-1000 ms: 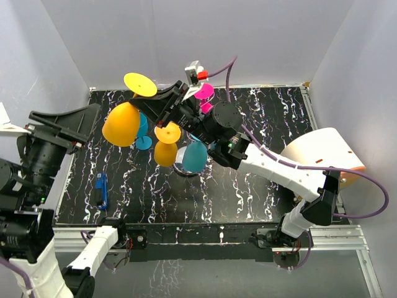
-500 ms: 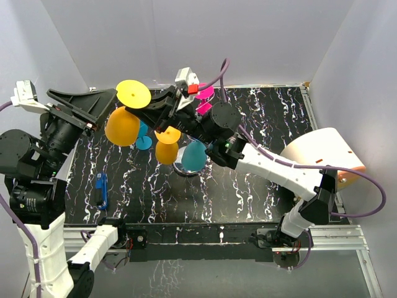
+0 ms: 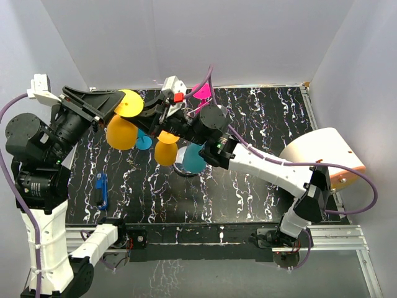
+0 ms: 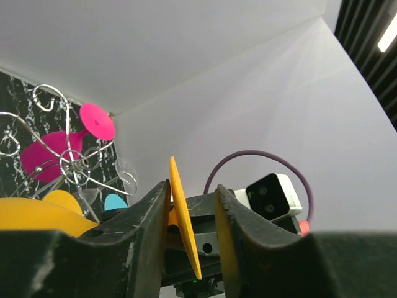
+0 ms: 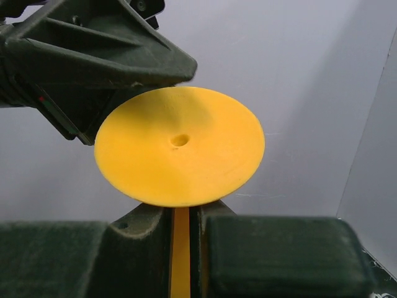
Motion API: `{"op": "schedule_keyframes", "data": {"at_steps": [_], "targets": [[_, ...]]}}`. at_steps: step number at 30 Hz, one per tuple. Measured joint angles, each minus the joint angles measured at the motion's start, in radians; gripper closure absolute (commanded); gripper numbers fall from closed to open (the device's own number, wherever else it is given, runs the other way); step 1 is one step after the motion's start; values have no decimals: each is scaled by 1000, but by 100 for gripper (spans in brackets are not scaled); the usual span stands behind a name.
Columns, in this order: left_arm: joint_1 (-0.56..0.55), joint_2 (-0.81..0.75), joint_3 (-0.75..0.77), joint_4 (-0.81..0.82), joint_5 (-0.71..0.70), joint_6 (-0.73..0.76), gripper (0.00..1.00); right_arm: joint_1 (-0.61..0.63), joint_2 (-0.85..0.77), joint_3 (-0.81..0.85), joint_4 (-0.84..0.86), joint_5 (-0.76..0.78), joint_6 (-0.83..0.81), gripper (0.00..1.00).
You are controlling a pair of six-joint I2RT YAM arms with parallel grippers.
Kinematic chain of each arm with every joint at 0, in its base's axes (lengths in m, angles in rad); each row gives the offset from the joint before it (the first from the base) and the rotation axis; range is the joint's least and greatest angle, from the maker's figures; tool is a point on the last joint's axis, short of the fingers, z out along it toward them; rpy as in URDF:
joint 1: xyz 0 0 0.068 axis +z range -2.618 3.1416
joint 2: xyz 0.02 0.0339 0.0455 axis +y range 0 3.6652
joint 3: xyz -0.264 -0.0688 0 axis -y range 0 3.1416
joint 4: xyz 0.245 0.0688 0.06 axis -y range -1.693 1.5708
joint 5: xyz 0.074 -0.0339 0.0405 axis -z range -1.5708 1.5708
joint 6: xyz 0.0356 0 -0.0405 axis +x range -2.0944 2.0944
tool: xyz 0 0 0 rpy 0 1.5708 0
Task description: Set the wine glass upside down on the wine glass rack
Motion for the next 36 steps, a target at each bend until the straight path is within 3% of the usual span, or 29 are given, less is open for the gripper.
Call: {"op": "schedule_keyframes", "data": {"at_steps": [4,9,15,18,23,28,31,36], "targets": [[0,23,10,-53,-1,20,73,0,6,0,-1,-3,-1,100],[0,35,18,-94,-2,46,68,-2,6,-20,11,2,-3,100],[0,36,34,-138,-25,76,70,-2,6,-49,30,5,-3,100],[0,35,53,-159,-53,90,76,-2,6,-67,44,10,-3,100],[0,29,71,-188,-80,107,98,-2,4,-67,59,12,-3,100],[0,23,70,-195,-87,106,100,-2,4,-67,66,5,-7,100],[0,24,70,-194,-87,103,100,-4,4,-67,67,3,-4,88],[0,21,70,-188,-120,97,100,-9,-2,-100,108,13,40,56]]}}
